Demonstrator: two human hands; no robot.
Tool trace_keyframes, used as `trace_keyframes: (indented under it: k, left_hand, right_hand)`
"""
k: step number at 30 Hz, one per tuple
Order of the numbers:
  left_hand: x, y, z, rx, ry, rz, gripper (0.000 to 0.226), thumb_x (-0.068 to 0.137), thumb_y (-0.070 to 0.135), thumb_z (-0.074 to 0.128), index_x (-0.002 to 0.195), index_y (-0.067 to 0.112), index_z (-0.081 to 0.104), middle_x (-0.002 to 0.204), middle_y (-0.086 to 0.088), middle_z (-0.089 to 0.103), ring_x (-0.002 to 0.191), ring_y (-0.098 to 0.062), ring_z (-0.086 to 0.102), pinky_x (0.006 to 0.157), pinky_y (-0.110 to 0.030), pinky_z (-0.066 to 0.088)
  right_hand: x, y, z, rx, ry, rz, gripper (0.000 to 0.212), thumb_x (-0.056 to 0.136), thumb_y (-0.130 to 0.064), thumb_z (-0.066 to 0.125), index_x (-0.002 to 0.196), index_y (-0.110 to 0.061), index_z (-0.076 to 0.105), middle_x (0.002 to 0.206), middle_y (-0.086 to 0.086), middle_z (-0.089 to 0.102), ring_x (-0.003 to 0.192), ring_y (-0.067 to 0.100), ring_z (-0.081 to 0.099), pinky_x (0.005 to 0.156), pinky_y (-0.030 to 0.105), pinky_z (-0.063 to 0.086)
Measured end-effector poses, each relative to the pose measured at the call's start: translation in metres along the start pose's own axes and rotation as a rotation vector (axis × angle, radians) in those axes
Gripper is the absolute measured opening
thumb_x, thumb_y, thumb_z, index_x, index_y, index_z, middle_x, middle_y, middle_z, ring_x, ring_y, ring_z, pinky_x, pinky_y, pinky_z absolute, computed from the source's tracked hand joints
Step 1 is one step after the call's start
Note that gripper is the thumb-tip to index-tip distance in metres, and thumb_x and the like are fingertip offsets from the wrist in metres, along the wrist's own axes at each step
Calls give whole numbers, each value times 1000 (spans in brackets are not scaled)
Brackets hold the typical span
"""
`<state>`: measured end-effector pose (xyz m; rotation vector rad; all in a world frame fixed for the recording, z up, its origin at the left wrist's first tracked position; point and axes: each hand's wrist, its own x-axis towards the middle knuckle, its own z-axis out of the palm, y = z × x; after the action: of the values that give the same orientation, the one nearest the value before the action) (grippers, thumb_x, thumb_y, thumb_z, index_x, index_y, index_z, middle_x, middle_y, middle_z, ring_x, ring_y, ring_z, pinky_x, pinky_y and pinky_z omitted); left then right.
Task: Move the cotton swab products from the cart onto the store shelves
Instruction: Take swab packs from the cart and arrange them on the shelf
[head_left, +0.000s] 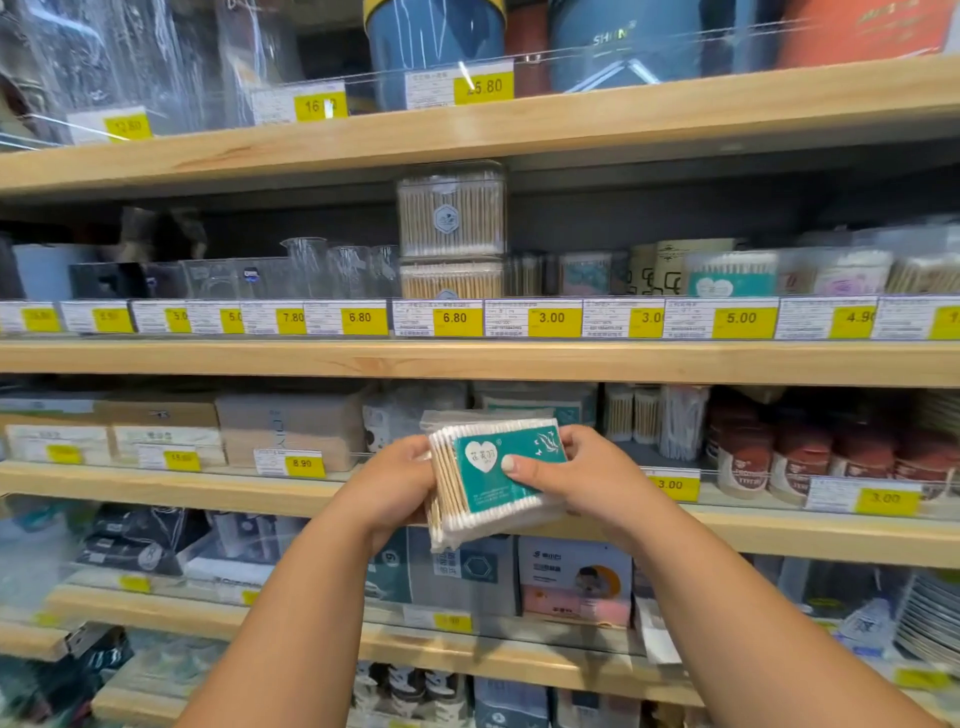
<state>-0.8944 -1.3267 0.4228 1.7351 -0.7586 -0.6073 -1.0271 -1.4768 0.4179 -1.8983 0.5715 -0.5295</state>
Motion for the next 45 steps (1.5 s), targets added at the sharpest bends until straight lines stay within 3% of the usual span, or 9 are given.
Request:
trace_keyframes:
  k: [5, 11, 16, 19, 27, 37, 40, 42, 45]
  left_hand:
    - [9, -3, 6, -103, 78, -8, 24, 86, 20, 70, 108, 11, 64, 85, -7, 76, 73, -18, 72, 65, -33, 56]
    - [11, 0, -13, -69, 346, 48, 31, 78, 34, 76, 97, 13, 64, 89, -6, 73, 83, -24, 68, 78, -40, 53]
    - [7, -5, -28, -89, 500, 90, 30, 80, 39, 72, 92, 12, 65, 87, -6, 70, 76, -22, 64, 59, -30, 45]
    - [6, -14, -44, -112, 517, 77, 37, 78, 45, 72, 95, 13, 65, 91, -9, 71, 81, -28, 65, 66, -35, 46]
    - [-3, -25, -53, -177, 451, 69, 30, 81, 38, 72, 99, 15, 66, 90, -6, 72, 78, -23, 65, 61, -31, 46]
    - [-2, -37, -41, -244, 307, 73, 24, 84, 28, 70, 105, 15, 70, 93, -5, 75, 82, -19, 69, 67, -31, 49]
    - [-1, -35, -34, -238, 292, 91, 21, 84, 26, 69, 103, 17, 70, 94, -4, 75, 83, -18, 69, 66, -29, 48]
    - [-2, -32, -30, -232, 270, 116, 23, 81, 27, 71, 103, 18, 70, 93, -2, 75, 87, -19, 69, 70, -31, 50]
    - [1, -26, -21, -231, 215, 150, 46, 65, 38, 76, 107, 20, 69, 100, -2, 74, 98, -22, 68, 87, -43, 53]
  right_hand:
    - [-1, 14, -20, 144, 164, 90, 111, 42, -53, 89, 131, -14, 36, 114, -1, 63, 99, 18, 64, 89, 41, 53]
    - [9, 16, -56, 69, 409, 149, 81, 80, -39, 73, 137, -5, 27, 118, 4, 42, 111, 28, 48, 84, 35, 39]
    - [28, 8, -51, 43, 414, 133, 33, 90, -33, 61, 90, -1, 50, 69, 5, 40, 61, 18, 39, 55, 32, 27]
    - [40, 2, -46, -66, 404, 125, 39, 91, -33, 62, 70, -5, 44, 70, 7, 43, 59, 18, 39, 51, 32, 27]
    - [78, -5, -21, -538, 184, 379, 70, 91, -57, 48, 133, -2, 48, 129, 16, 57, 117, 32, 55, 85, 34, 44]
    - [96, 14, -2, -566, 386, 294, 71, 84, -43, 68, 137, -11, 34, 122, 12, 60, 107, 32, 61, 68, 35, 44]
    - [88, 20, -3, -609, 426, 266, 50, 86, -45, 62, 115, -5, 54, 87, 10, 61, 81, 29, 61, 62, 32, 43]
    - [75, 28, -5, -587, 499, 84, 38, 90, -42, 56, 88, -4, 59, 71, 8, 56, 75, 30, 59, 65, 33, 45]
    - [43, 32, -5, -223, 376, -263, 28, 92, -41, 53, 97, -14, 57, 88, 2, 58, 81, 18, 56, 67, 30, 46]
